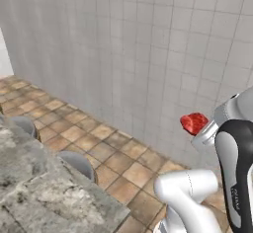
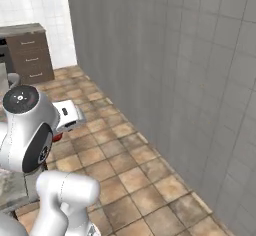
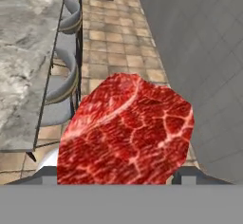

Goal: Take the cheese, steak, and potato from the fridge and place them on the plate on the dining counter to create an appetizer plate.

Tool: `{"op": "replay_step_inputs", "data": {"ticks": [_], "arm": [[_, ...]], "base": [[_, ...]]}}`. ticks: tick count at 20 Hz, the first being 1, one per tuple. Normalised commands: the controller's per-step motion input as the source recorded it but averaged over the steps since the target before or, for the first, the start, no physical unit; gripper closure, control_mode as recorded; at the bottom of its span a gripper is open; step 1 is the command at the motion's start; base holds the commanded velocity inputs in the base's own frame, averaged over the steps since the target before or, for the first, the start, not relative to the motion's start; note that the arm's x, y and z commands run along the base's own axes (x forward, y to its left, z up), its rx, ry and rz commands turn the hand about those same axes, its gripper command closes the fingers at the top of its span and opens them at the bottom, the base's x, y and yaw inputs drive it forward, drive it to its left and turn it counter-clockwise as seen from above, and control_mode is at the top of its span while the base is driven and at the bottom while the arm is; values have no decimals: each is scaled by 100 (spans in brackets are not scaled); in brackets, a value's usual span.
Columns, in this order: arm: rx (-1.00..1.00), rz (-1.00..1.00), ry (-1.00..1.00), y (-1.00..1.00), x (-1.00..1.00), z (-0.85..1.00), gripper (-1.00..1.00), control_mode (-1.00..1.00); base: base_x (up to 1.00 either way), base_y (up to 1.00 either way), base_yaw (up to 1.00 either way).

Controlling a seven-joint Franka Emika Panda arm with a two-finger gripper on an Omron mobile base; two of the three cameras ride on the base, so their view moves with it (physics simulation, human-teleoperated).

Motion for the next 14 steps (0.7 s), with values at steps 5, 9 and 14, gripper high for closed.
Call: {"op": "replay_step_inputs", "data": {"ticks": [5, 9, 14], "arm": [[0, 0, 0, 0, 0, 0, 100, 100], [0, 0, 0, 0, 0, 0, 100, 100], [0, 0, 0, 0, 0, 0, 100, 100]], "base": [[100, -33, 62], [100, -7, 60], [100, 0, 60]]}}
